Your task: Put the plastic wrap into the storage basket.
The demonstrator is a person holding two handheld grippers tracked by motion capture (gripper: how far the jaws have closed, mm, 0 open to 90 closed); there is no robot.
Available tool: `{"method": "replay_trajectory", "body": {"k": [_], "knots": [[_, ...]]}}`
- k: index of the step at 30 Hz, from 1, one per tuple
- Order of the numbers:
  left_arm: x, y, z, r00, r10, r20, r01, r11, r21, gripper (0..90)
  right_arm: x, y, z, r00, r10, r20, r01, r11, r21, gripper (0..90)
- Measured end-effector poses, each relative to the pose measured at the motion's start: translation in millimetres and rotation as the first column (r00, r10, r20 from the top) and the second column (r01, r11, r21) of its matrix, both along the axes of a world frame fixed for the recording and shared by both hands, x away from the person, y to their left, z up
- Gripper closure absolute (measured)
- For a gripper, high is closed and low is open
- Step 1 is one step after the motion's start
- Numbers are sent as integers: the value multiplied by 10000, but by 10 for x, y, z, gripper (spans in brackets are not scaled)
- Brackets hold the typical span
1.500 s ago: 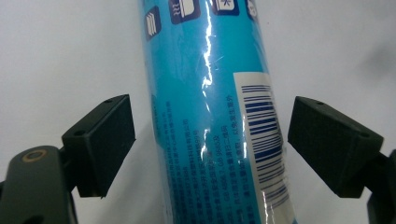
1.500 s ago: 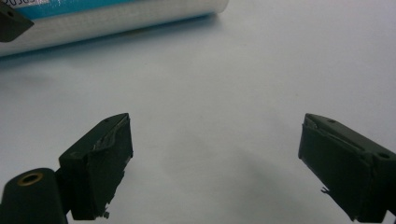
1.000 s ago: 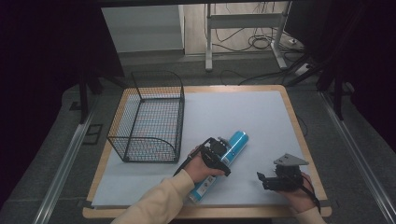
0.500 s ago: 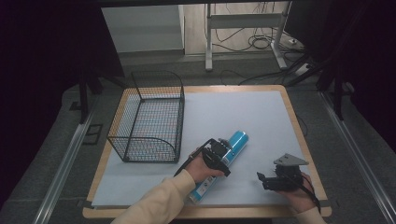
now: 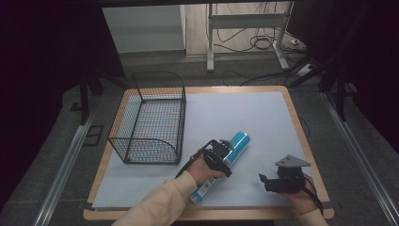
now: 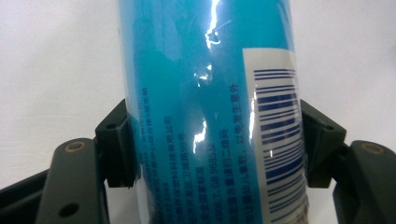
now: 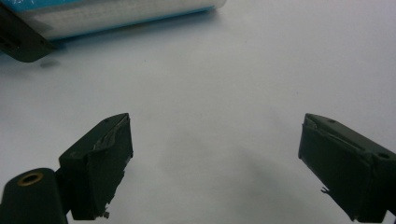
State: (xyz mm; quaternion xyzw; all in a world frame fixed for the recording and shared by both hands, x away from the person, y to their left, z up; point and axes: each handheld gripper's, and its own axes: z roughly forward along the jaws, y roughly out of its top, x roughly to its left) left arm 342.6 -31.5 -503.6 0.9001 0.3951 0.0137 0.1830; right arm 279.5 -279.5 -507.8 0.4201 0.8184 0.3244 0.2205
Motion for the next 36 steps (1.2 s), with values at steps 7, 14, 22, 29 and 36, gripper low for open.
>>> {"method": "replay_trajectory", "body": {"k": [7, 14, 22, 29, 36], "knots": [[4, -1, 28, 9999, -163, -54, 164, 9997, 205, 301, -1, -2, 4, 10000, -18, 33, 18, 10000, 30, 101], [21, 53, 133, 9995, -298, -41, 298, 9996, -5, 303, -3, -3, 9, 10000, -27, 51, 27, 10000, 36, 101], [32, 105, 163, 9996, -288, -81, 286, 9994, -198, 306, 0, -8, 11, 10000, -59, 75, 59, 10000, 44, 101], [30, 129, 248, 9991, -415, 62, 417, 9987, -302, 306, 1, -16, 18, 9999, -117, 111, 116, 9999, 55, 102], [31, 172, 357, 9985, -481, 242, 491, 9980, -408, 308, 0, -17, 20, 9998, -129, 139, 129, 9999, 6, 102]]}}
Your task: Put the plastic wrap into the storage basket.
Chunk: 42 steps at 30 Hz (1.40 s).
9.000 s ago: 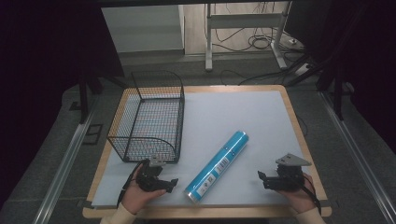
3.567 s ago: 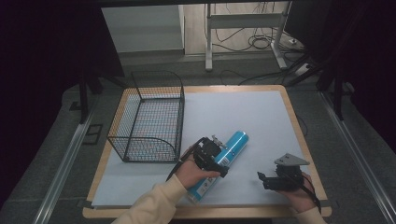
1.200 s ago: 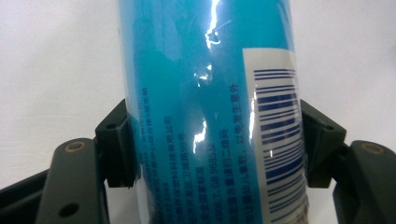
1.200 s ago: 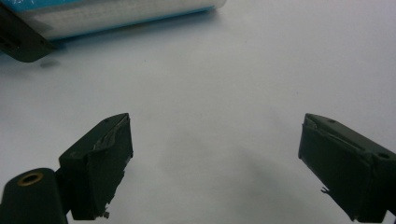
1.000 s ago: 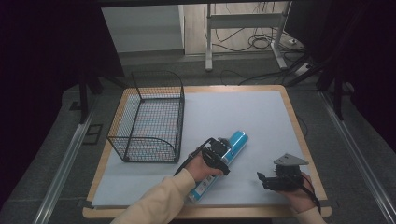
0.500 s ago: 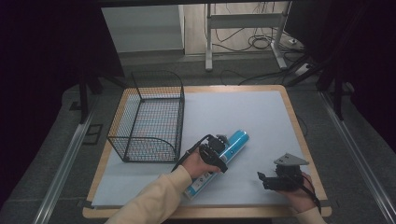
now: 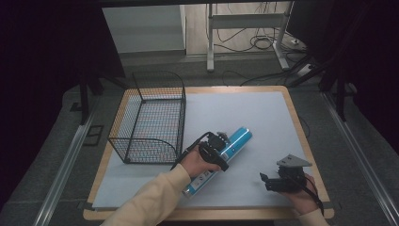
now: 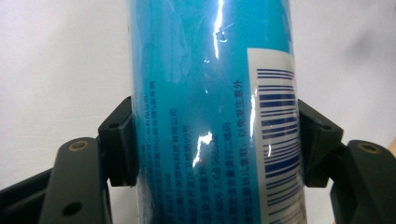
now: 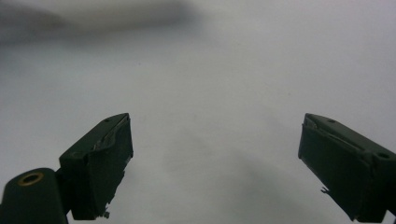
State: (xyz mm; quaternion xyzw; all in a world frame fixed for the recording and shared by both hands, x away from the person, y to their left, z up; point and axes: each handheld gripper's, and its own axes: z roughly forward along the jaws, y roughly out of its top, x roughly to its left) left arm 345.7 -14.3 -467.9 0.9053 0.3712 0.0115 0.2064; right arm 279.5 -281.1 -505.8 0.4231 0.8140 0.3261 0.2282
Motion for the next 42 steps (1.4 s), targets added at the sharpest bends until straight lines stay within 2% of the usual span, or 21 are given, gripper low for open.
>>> {"method": "replay_trajectory", "body": {"k": [8, 18, 42], "knots": [[25, 78, 113, 9997, 71, 228, -68, 9999, -136, 309, 4, 0, -5, 10000, -12, -18, 12, 10000, -4, 103], [55, 155, 194, 9993, 211, 311, -202, 9994, -281, 310, 6, -4, -5, 10000, -32, -6, 32, 10000, -10, 103], [91, 235, 380, 9978, 317, 590, -287, 9983, -503, 311, 10, -19, 0, 10000, -71, 25, 71, 10000, -45, 104]]}}
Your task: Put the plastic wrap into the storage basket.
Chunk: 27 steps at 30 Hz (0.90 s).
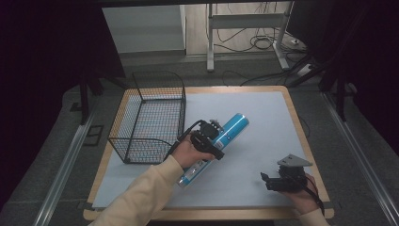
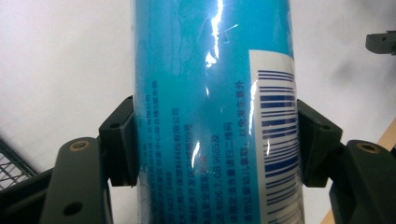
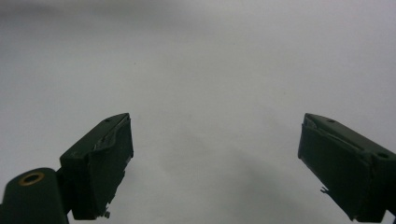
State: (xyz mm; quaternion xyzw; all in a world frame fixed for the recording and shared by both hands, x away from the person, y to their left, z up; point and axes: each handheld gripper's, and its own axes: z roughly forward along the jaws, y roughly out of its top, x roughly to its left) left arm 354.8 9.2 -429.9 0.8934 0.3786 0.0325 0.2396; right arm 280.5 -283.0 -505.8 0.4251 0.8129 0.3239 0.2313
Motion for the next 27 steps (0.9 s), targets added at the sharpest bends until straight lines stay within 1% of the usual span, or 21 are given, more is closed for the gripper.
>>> {"method": "replay_trajectory", "body": {"k": [10, 16, 27], "knots": [[21, 21, 76, 9999, 8, 110, -8, 10000, -12, 312, 3, -4, -2, 10000, -31, 10, 31, 10000, 13, 105], [38, 42, 128, 9998, 53, 206, -51, 9999, -114, 312, 3, -6, -1, 10000, -49, 10, 49, 10000, 16, 105], [63, 83, 172, 9996, 138, 263, -133, 9998, -178, 312, 3, -4, 1, 10000, -54, 19, 54, 10000, 30, 105]]}}
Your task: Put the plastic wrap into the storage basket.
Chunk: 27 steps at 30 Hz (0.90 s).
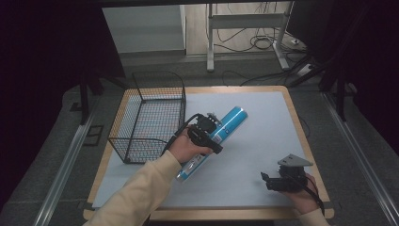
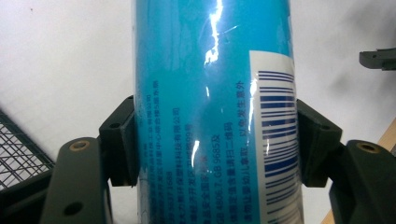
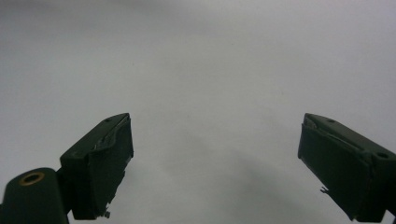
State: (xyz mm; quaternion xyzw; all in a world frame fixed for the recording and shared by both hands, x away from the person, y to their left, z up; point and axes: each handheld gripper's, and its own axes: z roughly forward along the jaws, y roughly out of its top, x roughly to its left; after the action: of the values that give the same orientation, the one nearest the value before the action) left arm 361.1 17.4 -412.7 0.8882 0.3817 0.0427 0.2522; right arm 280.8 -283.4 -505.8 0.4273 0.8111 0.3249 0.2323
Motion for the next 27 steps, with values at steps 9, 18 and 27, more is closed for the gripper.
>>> {"method": "replay_trajectory", "body": {"k": [9, 18, 27], "knots": [[17, 13, 81, 10000, -1, 99, 1, 10000, -37, 312, 3, -4, -2, 10000, -18, -6, 18, 10000, 6, 105], [31, 29, 150, 9998, 51, 197, -50, 10000, -53, 312, 3, -6, -1, 10000, -53, -18, 53, 10000, 34, 106], [64, 67, 215, 9995, 160, 264, -155, 9997, -186, 313, 6, -11, 0, 10000, -73, -14, 73, 10000, 38, 106]]}}
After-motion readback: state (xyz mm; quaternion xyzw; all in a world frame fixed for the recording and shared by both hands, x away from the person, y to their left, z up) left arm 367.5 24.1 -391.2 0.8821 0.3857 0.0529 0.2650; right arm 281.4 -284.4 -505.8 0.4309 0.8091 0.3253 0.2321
